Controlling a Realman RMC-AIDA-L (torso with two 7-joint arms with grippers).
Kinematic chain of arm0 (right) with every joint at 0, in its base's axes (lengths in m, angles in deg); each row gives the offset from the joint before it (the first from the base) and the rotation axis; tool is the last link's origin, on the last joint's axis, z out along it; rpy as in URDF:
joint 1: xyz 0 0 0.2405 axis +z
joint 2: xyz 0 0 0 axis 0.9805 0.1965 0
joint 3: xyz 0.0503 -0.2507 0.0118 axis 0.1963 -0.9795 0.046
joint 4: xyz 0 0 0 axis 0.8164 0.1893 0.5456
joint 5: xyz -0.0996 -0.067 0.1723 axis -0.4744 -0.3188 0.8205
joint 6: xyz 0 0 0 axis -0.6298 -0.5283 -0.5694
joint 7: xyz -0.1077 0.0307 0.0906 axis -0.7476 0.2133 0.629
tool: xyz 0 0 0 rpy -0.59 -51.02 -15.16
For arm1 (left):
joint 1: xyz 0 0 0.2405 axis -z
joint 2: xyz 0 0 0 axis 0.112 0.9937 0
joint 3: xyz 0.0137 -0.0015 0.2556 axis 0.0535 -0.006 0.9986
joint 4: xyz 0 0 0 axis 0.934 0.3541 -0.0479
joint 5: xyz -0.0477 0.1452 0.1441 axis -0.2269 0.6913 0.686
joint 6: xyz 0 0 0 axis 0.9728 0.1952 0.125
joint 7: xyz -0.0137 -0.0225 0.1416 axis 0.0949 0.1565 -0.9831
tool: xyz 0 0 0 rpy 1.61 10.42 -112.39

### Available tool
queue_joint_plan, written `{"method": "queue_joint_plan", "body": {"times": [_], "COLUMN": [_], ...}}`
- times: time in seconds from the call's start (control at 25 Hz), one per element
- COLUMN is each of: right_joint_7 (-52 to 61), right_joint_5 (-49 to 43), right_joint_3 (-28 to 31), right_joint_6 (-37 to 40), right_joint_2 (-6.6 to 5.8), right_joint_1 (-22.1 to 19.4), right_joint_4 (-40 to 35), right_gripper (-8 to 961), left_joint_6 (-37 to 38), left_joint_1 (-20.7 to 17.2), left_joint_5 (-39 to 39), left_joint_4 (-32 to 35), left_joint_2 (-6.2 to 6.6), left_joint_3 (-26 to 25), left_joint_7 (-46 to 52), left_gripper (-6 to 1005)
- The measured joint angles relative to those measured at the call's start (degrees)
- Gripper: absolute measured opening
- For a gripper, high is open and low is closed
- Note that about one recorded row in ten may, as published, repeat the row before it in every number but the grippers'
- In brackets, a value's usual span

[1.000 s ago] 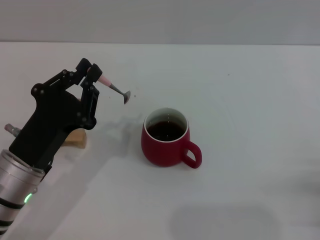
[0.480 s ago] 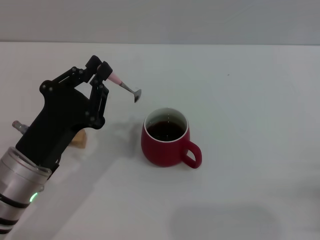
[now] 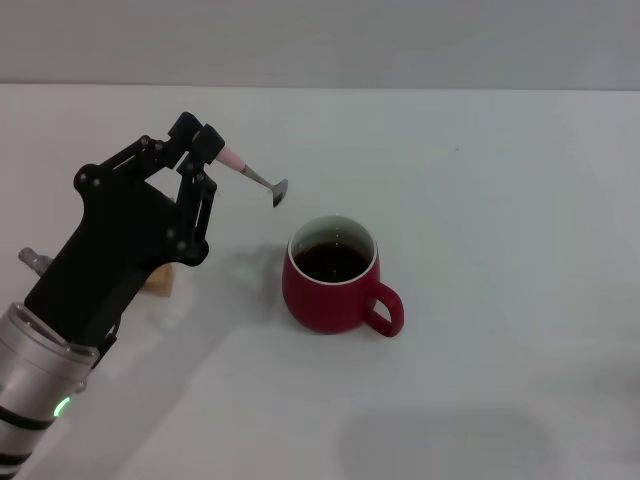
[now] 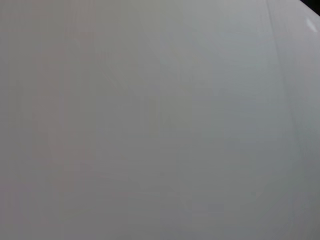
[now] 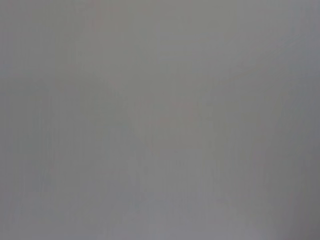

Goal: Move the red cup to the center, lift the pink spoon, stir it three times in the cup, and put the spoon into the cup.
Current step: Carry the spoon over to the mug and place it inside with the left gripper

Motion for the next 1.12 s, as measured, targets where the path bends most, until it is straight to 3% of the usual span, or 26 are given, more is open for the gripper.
{"method": "queue_joint_plan", "body": {"times": [0.56, 1.12], "right_joint_7": [0.0, 0.0], "right_joint_5": [0.0, 0.0], "right_joint_3": [0.0, 0.0], "right_joint_6": [0.2, 0.4], "right_joint_2": [0.0, 0.0], "right_joint_1": [0.1, 0.1], "right_joint_4": [0.1, 0.1], "right_gripper": [-1, 0], "left_joint_6": [-0.1, -1.6], "left_joint_1": [-0.6, -0.1], "left_joint_5": [2.7, 2.9], "left_joint_4": [0.8, -0.8], "left_joint_2": [-0.06, -1.26], "left_joint_3": [0.0, 1.7], "left_joint_7": [1.1, 1.2], "left_gripper": [129, 130]}}
